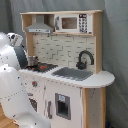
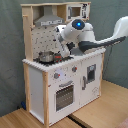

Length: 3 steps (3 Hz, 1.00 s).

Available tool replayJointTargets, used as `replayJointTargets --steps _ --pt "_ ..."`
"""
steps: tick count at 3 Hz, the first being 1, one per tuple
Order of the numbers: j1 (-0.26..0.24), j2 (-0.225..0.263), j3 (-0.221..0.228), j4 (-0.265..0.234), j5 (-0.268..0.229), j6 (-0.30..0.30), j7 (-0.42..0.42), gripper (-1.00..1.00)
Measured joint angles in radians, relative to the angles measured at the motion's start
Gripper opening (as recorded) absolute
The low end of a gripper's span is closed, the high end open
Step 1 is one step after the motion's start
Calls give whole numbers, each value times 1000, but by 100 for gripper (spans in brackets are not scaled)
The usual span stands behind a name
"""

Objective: Play with the kitchen

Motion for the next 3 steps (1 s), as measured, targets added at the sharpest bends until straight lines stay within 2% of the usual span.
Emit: replayJointTargets --steps 1,3 --pt "-23 -7 0 30 108 0 -19 100" --pt "-46 -7 0 51 322 -15 -51 100"
